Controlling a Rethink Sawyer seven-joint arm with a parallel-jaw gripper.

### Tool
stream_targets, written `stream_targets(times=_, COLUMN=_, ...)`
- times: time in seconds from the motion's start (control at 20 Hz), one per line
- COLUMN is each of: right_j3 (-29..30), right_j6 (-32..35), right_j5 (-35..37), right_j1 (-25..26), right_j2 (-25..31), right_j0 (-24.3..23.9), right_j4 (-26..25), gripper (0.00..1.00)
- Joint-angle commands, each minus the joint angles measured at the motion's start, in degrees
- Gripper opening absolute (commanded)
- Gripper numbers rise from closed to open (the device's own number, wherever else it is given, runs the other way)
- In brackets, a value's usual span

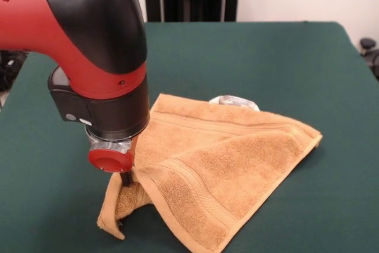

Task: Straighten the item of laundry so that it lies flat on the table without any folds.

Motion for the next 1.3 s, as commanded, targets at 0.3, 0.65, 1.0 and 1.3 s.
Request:
stream_targets(times=0.3, right_j3=7.64, right_j6=12.75, right_j5=-10.76, right_j1=0.39, right_j2=-0.02, right_j0=2.16, right_j4=0.77, gripper=0.00)
stream_targets(times=0.65, right_j3=6.22, right_j6=16.12, right_j5=-12.12, right_j1=0.91, right_j2=-2.99, right_j0=4.07, right_j4=-0.01, gripper=0.00)
stream_targets(times=1.0, right_j3=7.16, right_j6=14.96, right_j5=-13.52, right_j1=1.22, right_j2=-3.38, right_j0=3.61, right_j4=0.79, gripper=0.00)
stream_targets(times=1.3, right_j3=8.26, right_j6=14.36, right_j5=-12.62, right_j1=0.69, right_j2=-3.03, right_j0=3.38, right_j4=2.34, gripper=0.00)
